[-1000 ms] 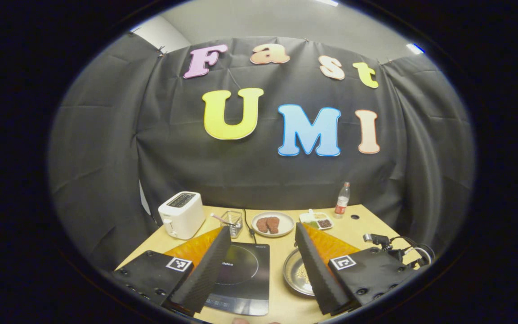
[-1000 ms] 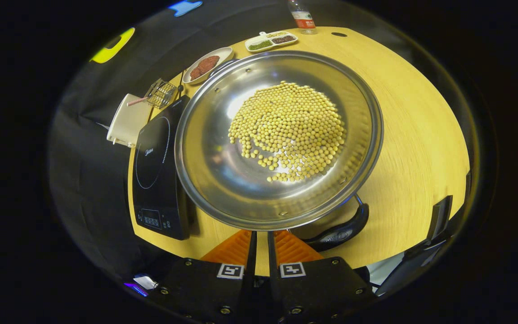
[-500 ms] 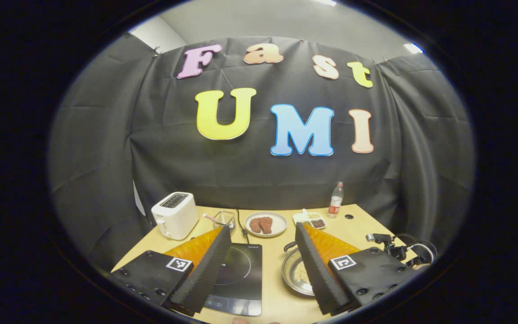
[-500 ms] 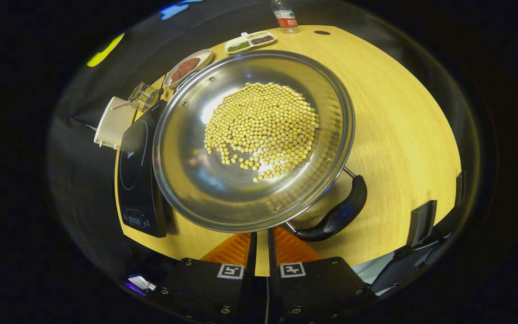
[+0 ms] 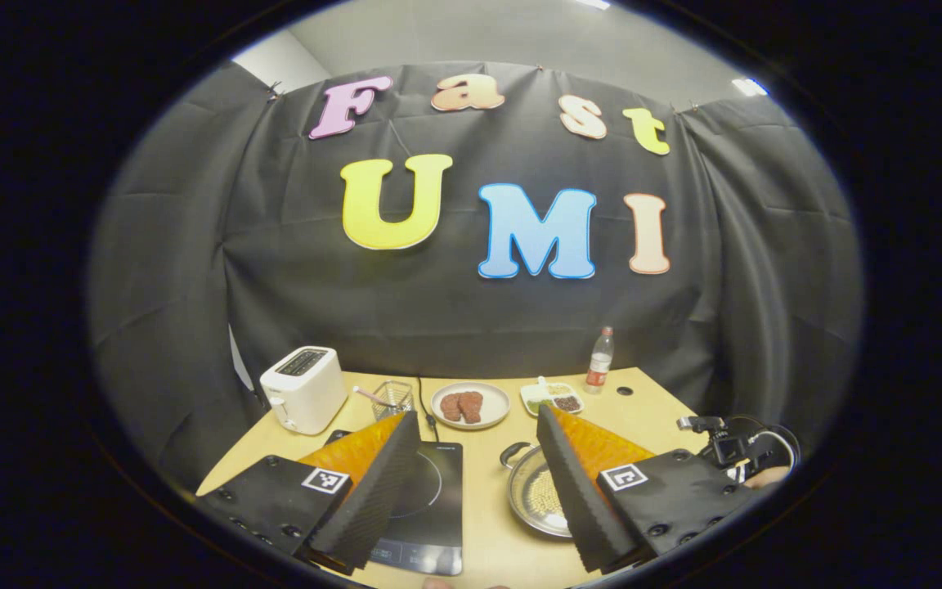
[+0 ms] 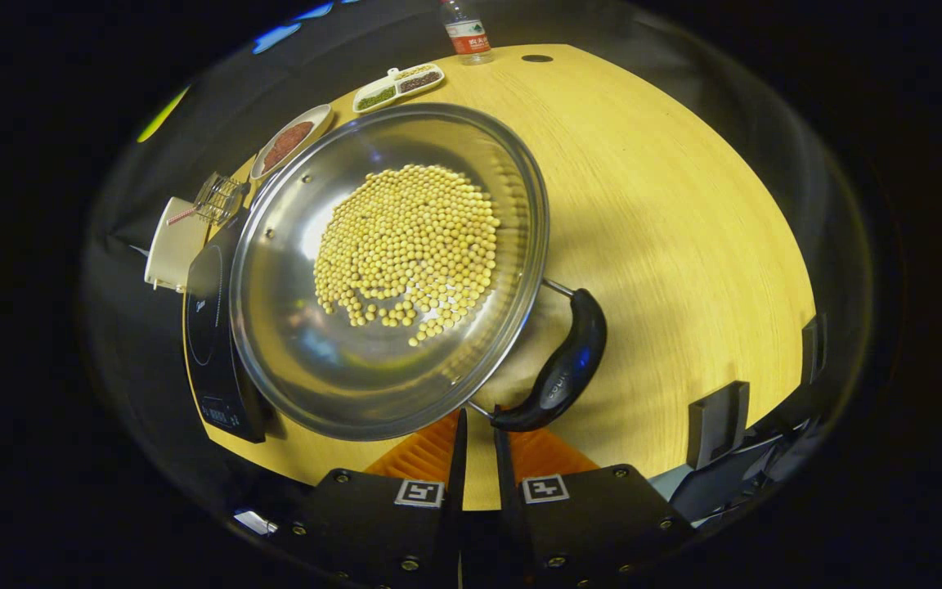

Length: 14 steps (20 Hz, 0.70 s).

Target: First push the handle of the pot to place it horizontally, then grasp the pot with both hands and set it on the induction cooktop.

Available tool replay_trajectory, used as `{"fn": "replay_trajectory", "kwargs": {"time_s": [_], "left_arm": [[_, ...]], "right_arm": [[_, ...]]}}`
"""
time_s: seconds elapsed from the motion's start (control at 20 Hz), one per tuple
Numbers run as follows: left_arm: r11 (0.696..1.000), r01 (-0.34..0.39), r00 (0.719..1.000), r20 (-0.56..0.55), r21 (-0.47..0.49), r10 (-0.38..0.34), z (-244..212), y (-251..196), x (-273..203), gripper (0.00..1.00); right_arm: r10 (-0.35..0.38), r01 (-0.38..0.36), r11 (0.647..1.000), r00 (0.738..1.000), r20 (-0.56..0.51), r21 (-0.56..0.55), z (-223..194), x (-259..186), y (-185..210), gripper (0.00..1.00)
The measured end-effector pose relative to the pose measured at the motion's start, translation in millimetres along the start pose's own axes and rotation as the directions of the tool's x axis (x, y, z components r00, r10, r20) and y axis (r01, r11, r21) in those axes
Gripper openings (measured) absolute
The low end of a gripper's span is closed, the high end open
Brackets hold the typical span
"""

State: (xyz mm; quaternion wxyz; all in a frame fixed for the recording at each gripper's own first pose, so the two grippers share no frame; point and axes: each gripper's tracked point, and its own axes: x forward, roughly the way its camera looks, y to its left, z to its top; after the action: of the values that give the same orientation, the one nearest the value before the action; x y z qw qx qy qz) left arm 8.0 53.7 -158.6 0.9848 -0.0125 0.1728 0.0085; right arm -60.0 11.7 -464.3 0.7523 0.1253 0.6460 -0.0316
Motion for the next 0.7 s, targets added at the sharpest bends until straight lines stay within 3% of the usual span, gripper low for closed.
{"fn": "replay_trajectory", "kwargs": {"time_s": [0.45, 0.5, 0.65, 0.7], "left_arm": [[1.0, 0.007, 1.0, -0.005, 0.016, -0.007, 1.0, -9.5, 8.7, 0.99], [1.0, 0.007, 1.0, -0.008, 0.016, -0.006, 0.5, -10.7, 9.7, 0.93], [1.0, 0.01, 0.999, -0.031, 0.021, -0.01, -4.7, -15.1, 15.9, 0.99], [1.0, 0.012, 0.999, -0.041, 0.025, -0.011, -6.2, -17.3, 17.2, 0.96]], "right_arm": [[-0.07, 0.07, 0.994, 0.998, 0.002, -0.088, 25.0, 2.9, -28.7, 0.21], [-0.077, 0.077, 0.992, 0.997, 0.004, -0.096, 28.4, 2.5, -32.0, 0.21], [-0.097, 0.096, 0.988, 0.995, 0.004, -0.12, 38.6, 3.2, -42.5, 0.21], [-0.101, 0.101, 0.986, 0.995, 0.003, -0.129, 42.5, 2.0, -45.2, 0.21]]}}
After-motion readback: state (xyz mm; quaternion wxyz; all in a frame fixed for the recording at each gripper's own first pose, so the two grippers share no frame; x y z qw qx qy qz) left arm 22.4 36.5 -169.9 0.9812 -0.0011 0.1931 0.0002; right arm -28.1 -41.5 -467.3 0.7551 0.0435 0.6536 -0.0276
